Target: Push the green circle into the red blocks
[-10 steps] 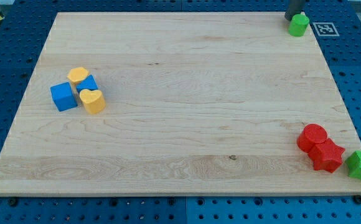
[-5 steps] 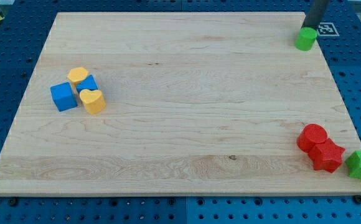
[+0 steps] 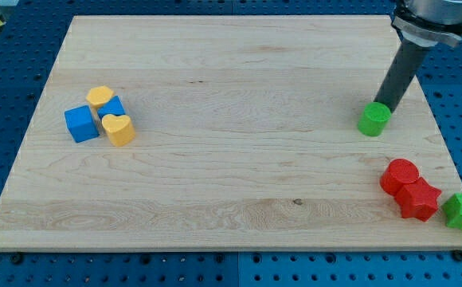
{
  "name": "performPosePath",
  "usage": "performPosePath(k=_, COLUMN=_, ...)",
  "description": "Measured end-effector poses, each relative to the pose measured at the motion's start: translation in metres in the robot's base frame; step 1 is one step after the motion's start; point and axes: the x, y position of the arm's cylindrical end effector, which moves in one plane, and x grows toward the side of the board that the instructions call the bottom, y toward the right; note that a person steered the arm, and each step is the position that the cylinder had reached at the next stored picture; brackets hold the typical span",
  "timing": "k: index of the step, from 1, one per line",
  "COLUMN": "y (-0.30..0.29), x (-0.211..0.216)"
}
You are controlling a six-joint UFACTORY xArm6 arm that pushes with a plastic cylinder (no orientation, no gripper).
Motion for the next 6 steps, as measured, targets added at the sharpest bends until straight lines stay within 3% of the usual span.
performPosePath(k=2, y=-0.056, x=0.002)
performPosePath(k=3, y=-0.061, x=0.026)
performPosePath(k=6, y=-0.026, x=0.066)
